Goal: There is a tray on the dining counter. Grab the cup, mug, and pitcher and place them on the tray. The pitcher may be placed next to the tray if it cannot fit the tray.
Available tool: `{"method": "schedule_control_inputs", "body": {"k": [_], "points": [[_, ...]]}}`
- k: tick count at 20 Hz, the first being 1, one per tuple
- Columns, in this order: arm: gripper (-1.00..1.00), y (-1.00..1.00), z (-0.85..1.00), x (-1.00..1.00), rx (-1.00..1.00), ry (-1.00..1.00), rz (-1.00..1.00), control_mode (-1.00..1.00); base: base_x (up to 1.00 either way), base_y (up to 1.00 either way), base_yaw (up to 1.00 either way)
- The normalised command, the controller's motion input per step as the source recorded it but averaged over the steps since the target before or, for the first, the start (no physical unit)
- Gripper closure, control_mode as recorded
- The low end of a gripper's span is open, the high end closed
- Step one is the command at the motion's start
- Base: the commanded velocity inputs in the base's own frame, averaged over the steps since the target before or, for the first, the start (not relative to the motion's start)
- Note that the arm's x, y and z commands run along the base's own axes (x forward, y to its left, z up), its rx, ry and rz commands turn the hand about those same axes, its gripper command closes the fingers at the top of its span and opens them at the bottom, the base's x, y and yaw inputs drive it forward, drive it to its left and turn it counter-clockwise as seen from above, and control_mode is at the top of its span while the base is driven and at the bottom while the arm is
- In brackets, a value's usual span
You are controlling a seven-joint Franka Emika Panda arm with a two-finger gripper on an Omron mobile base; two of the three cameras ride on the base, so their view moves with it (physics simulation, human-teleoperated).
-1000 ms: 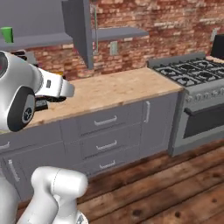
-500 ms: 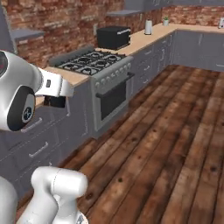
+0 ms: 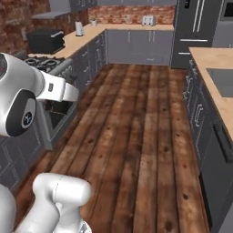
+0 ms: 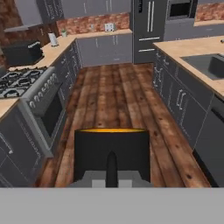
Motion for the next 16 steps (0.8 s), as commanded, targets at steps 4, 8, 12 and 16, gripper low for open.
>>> {"method": "schedule_control_inputs", "body": {"k": [4,8,12,16], "points": [[1.0,0.0,0.0,0.0,0.0,0.0,0.0,1.0,0.08,0.17,-0.29],[1.0,0.0,0.0,0.0,0.0,0.0,0.0,1.0,0.01,0.0,-0.53],[1.0,0.0,0.0,0.0,0.0,0.0,0.0,1.0,0.37,0.16,-0.27],[1.0,0.0,0.0,0.0,0.0,0.0,0.0,1.0,0.97,0.52,-0.01]]}}
